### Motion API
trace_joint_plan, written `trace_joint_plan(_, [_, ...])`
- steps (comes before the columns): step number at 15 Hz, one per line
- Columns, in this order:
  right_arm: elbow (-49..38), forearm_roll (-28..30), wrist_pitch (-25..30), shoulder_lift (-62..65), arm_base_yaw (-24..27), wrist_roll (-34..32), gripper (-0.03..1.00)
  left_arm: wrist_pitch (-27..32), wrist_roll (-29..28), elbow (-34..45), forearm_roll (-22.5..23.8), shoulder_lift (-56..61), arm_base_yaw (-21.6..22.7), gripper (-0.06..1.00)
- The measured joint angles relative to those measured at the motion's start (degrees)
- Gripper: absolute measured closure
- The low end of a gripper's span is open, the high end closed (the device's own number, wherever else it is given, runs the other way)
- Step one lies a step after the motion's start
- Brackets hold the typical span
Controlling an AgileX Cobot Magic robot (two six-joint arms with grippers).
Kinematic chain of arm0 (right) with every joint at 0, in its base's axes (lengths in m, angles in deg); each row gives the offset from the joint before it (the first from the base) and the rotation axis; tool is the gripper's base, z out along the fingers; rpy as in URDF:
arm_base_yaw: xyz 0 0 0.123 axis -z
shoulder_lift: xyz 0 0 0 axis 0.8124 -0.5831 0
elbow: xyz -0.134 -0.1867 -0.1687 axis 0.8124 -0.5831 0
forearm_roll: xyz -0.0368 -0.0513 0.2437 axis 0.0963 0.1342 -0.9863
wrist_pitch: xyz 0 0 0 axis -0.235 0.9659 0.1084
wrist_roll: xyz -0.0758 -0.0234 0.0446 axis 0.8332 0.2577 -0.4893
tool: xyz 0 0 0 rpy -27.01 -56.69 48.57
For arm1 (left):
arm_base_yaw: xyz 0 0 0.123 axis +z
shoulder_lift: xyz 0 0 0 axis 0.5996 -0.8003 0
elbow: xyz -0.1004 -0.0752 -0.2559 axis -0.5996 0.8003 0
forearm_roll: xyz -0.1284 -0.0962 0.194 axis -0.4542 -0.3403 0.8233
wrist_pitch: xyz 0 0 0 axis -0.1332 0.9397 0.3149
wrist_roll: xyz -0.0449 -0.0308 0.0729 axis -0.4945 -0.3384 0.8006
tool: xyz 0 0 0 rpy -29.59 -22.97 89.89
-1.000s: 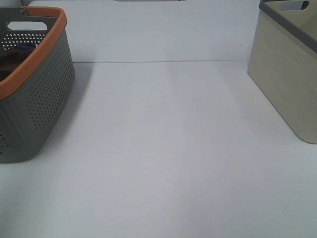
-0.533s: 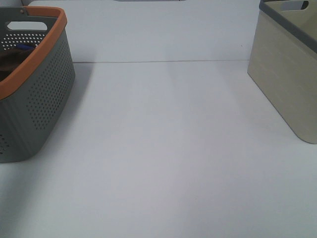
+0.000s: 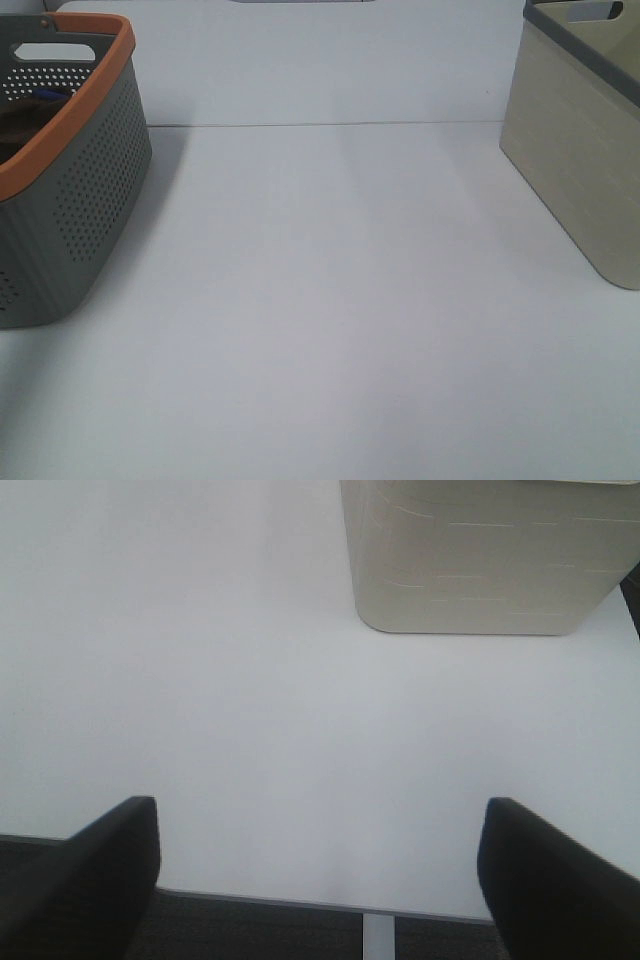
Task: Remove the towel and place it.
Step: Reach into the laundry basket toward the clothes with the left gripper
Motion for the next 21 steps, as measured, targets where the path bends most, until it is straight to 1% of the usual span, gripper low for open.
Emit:
trace_joint_plan(2, [0.0, 0.0, 0.0, 0.0, 0.0, 0.0, 0.21, -5.7, 1.5, 0.0, 0.4, -4.4, 0.0, -0.05])
trace_joint_plan(5, [0.0, 0.0, 0.0, 0.0, 0.0, 0.0, 0.21, -10.4, 7.1, -0.1, 0.4, -11.7, 0.0, -0.04])
trace_joint_plan(6, [0.0, 0.0, 0.0, 0.0, 0.0, 0.0, 0.21, -12.0, 7.9, -0.1, 0.4, -14.0, 0.0, -0.04])
trace_joint_plan(7, [0.0, 0.0, 0.0, 0.0, 0.0, 0.0, 0.21, -12.7, 8.1, -0.1, 0.4, -14.9, 0.0, -0.03])
trace_joint_plan(8, [0.0, 0.0, 0.0, 0.0, 0.0, 0.0, 0.21, -16.5, 8.4, -0.1, 1.4, -18.6, 0.0, -0.03])
trace_joint_plan(11, [0.0, 0.0, 0.0, 0.0, 0.0, 0.0, 0.21, -22.5, 9.4, -0.1, 2.1, -21.8, 0.0, -0.03])
trace_joint_plan(13, [0.0, 0.0, 0.0, 0.0, 0.0, 0.0, 0.21, -25.5, 9.4, -0.1, 2.1, -23.0, 0.0, -0.03])
trace_joint_plan(15, [0.0, 0.0, 0.0, 0.0, 0.0, 0.0, 0.21, -26.9, 9.4, -0.1, 2.1, -23.6, 0.0, -0.03])
trace_joint_plan(17, [0.0, 0.0, 0.0, 0.0, 0.0, 0.0, 0.21, -27.2, 9.4, -0.1, 1.1, -24.2, 0.0, 0.01])
trace_joint_plan(18, [0.0, 0.0, 0.0, 0.0, 0.0, 0.0, 0.21, -26.9, 9.4, -0.1, 0.2, -24.3, 0.0, 0.04])
trace_joint_plan(21, [0.0, 0.0, 0.0, 0.0, 0.0, 0.0, 0.21, -25.7, 9.4, -0.1, -0.2, -24.3, 0.0, 0.18])
